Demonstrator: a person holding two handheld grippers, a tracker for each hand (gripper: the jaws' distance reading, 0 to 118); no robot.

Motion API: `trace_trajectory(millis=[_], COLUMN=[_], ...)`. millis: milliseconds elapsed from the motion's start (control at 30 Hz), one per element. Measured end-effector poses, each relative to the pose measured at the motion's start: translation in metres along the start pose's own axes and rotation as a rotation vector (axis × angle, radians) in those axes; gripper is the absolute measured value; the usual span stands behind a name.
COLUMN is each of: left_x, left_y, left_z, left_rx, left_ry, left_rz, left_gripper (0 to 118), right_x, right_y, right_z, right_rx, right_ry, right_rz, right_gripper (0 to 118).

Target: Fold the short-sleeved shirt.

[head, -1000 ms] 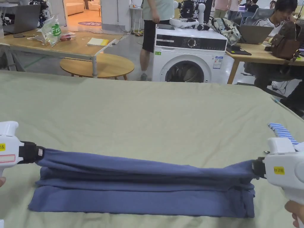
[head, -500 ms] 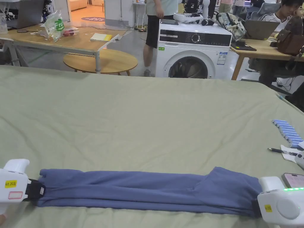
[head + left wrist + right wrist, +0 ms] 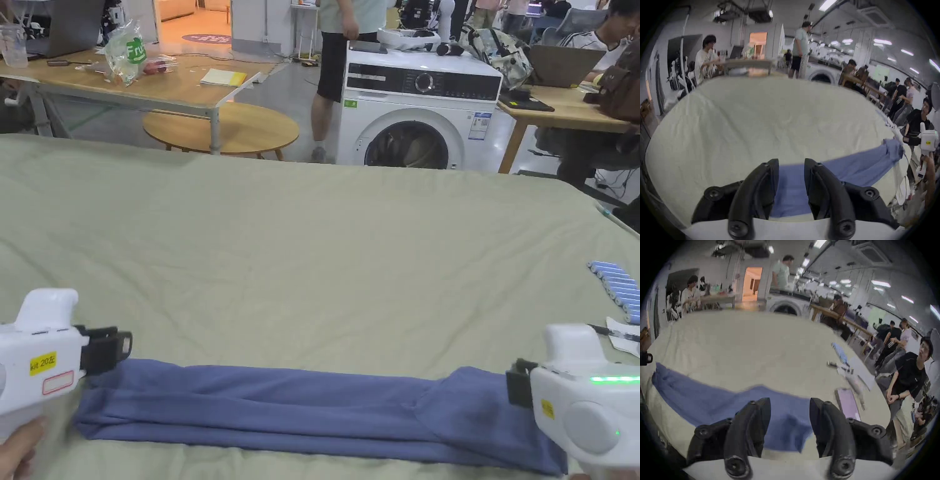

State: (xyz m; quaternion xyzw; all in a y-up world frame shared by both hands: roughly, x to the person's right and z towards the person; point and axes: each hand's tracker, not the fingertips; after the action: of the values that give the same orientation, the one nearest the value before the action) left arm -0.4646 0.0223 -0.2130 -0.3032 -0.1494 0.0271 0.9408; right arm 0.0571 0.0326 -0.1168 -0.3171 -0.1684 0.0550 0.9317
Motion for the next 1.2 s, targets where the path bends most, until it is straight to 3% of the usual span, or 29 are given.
trace_trajectory(millis=[133,267,300,367,400,467,533,633,833,967,1033,1133,1200], left_x=[0.03,0.051,0.055,0.06,0.057,0.054,0.052,0.036,-0.028,-0.074,-0.098,-0.124,-0.137], left_y=[0.009,0.014,0.014,0.015,0.015,0.018,0.019,0.022,0.024,0.005,-0.003,-0.014,-0.021], left_z=[0.006,0.01,0.011,0.015,0.011,0.013,0.016,0.024,0.015,0.009,0.003,-0.01,-0.02], left_rx=[0.217,0.349,0.369,0.397,0.418,0.395,0.374,0.335,-0.045,-0.15,-0.209,-0.272,-0.308], left_ry=[0.054,0.088,0.11,0.141,0.156,0.143,0.158,0.142,-0.013,-0.125,-0.184,-0.235,-0.278], left_rz=[-0.049,-0.058,-0.06,-0.086,-0.102,-0.108,-0.123,-0.102,0.033,0.186,0.278,0.377,0.468], left_gripper=[28,25,20,5,0,0,0,0,0,0,13,54,60], right_x=[-0.031,-0.062,-0.066,-0.073,-0.078,-0.088,-0.097,-0.12,-0.158,-0.177,-0.184,-0.191,-0.195], right_y=[0.007,0.017,0.019,0.023,0.024,0.029,0.036,0.043,0.055,0.055,0.055,0.052,0.05], right_z=[0.012,0.015,0.016,0.019,0.022,0.027,0.03,0.035,0.029,0.024,0.02,0.013,0.011], right_rx=[0.287,0.418,0.436,0.484,0.515,0.536,0.556,0.583,0.539,0.523,0.499,0.469,0.454], right_ry=[0.059,0.035,0.057,0.083,0.059,0.042,0.113,0.117,0.229,0.263,0.282,0.293,0.3], right_rz=[-0.13,-0.152,-0.189,-0.24,-0.239,-0.21,-0.179,-0.147,-0.116,-0.066,-0.033,-0.011,-0.003], right_gripper=[51,50,45,19,0,0,0,0,0,0,0,0,0])
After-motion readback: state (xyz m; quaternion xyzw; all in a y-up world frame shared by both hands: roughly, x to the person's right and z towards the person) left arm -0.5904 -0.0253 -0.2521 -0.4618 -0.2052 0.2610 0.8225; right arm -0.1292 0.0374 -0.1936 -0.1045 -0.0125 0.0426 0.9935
